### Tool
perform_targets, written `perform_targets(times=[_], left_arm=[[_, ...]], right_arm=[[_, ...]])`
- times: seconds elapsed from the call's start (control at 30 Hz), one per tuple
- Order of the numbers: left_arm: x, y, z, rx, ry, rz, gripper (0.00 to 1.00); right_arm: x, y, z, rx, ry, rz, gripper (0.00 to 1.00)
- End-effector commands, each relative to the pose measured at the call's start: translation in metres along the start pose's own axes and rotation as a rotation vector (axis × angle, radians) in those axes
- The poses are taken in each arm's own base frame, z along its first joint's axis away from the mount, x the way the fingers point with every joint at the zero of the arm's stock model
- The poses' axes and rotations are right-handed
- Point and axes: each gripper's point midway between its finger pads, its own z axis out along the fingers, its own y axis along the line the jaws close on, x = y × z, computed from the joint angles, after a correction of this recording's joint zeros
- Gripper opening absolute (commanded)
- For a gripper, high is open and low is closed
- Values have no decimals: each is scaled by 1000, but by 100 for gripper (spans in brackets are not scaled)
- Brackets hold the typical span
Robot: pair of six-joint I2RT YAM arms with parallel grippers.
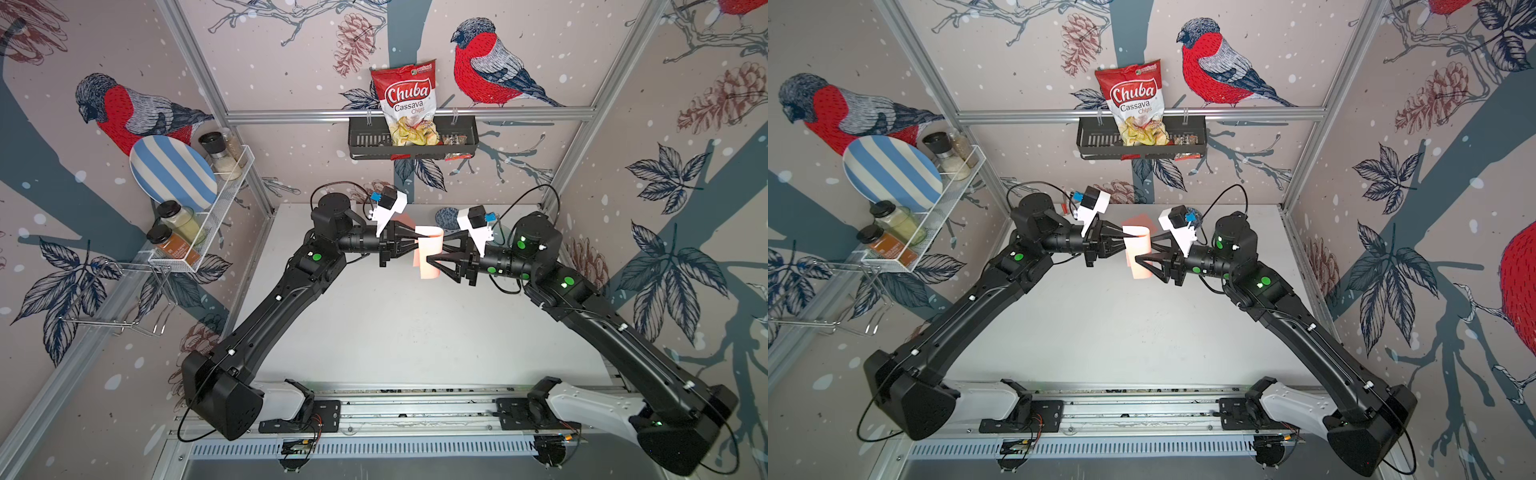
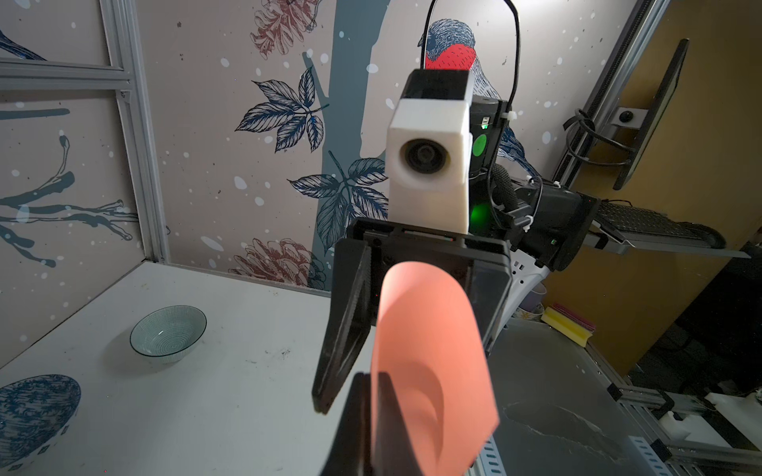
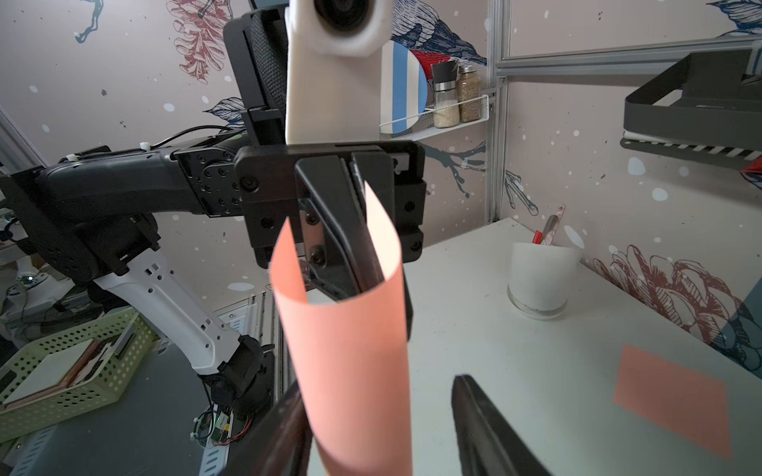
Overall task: Fold the square paper along the opposite sides
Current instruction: Fold the paper.
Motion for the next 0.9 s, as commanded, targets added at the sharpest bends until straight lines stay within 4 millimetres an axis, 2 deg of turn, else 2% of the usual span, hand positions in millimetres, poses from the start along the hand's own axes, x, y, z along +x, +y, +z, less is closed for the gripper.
perform_targets(times=[0.0, 0.87], left_arm=[[-7, -6, -1, 29, -16, 35, 0], [-5, -11, -1, 69, -33, 26, 0]], right_arm=[[-8, 6, 0, -26, -33, -42, 57], [-12, 10, 4, -56, -64, -59, 45]])
